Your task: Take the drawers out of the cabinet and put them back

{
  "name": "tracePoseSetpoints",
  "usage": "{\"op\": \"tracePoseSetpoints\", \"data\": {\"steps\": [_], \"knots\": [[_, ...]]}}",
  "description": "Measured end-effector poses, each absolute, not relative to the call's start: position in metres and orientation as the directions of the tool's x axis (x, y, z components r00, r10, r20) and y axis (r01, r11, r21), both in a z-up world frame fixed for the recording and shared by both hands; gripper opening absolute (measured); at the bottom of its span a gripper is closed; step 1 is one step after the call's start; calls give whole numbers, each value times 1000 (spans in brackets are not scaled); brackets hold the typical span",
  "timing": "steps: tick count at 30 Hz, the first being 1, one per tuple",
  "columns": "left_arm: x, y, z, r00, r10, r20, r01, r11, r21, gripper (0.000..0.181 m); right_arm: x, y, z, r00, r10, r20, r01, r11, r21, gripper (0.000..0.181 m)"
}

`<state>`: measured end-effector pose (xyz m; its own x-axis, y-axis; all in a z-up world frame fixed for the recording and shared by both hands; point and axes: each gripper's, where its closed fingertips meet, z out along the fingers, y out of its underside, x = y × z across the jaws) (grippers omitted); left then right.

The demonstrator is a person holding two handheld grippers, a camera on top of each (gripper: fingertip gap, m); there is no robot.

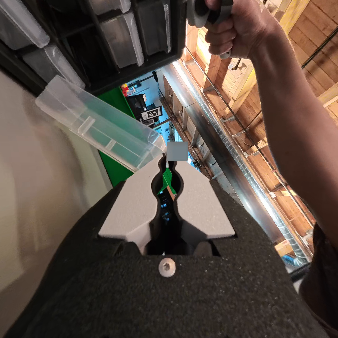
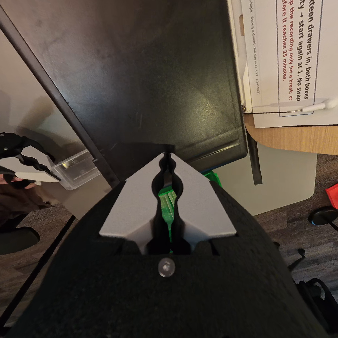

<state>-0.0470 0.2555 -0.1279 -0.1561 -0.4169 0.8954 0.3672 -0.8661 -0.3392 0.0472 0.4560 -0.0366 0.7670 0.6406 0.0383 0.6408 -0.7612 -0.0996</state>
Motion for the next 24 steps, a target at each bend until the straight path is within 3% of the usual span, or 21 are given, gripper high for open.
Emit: {"op": "tracePoseSetpoints", "data": {"steps": [10,17,24], "knots": [[-68,215,-146,-206,-297,932,231,-941,-248,0,47,456,-36,770,637,45,637,-762,-120,0],[-75,194,-164,-34,-131,991,179,-976,-123,1,47,462,-36,802,586,116,597,-790,-138,0],[-70,186,-187,129,-89,988,137,-985,-106,5,48,463,-35,821,530,214,567,-800,-196,0]]}}
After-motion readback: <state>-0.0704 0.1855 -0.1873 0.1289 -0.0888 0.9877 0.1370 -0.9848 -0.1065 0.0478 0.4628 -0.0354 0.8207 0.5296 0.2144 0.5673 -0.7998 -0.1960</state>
